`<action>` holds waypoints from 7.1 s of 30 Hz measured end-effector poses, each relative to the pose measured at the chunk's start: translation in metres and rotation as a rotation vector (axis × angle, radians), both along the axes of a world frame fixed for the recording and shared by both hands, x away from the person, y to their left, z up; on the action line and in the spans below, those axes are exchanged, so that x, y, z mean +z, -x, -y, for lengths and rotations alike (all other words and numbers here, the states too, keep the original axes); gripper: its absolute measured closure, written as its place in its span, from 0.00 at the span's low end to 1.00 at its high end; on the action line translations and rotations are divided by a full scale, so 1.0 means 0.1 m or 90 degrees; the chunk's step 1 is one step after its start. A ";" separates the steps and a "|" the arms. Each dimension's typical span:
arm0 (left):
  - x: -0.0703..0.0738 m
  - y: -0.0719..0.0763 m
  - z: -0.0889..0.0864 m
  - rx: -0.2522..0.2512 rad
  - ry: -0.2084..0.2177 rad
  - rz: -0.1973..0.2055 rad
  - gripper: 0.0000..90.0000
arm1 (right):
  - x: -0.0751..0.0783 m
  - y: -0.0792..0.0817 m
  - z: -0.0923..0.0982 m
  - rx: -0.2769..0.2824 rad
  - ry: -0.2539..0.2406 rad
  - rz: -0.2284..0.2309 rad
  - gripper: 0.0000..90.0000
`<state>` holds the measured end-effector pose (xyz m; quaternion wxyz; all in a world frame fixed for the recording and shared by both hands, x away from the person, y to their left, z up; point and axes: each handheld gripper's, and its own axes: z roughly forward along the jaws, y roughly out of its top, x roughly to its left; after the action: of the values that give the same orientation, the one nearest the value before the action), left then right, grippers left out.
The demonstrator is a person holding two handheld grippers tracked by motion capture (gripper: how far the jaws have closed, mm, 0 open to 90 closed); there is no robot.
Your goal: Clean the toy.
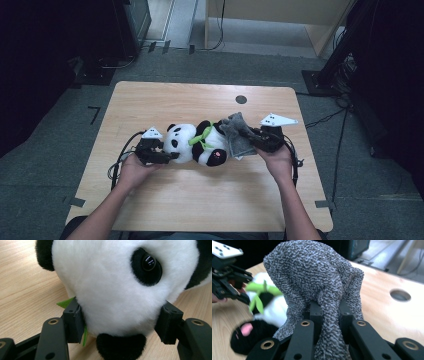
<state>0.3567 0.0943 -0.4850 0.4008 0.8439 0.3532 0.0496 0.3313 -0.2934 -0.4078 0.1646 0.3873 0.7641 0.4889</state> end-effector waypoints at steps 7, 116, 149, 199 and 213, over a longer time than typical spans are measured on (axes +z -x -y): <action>0.00 0.01 0.00 0.002 0.001 0.002 0.40 | 0.11 -0.20 -0.40 0.046 0.031 0.011 0.89; 0.08 0.02 0.04 0.031 0.011 0.016 0.17 | -0.02 -0.14 -1.11 0.079 0.096 -0.024 0.89; -0.04 -0.16 0.25 0.026 -0.037 0.188 0.54 | 0.03 -0.51 -1.13 0.069 0.101 -0.085 0.89; 0.41 -0.01 0.14 0.072 0.065 -0.054 0.69 | -0.01 -0.21 -1.28 0.046 0.122 -0.024 0.89; 0.38 0.00 0.15 0.061 0.069 -0.037 0.69 | 0.05 -0.33 -0.64 -0.039 0.078 -0.044 0.89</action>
<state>0.3571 0.0791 -0.4465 0.4325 0.8043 0.4066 0.0252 0.3645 -0.2297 -0.4030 0.1762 0.4166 0.7855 0.4223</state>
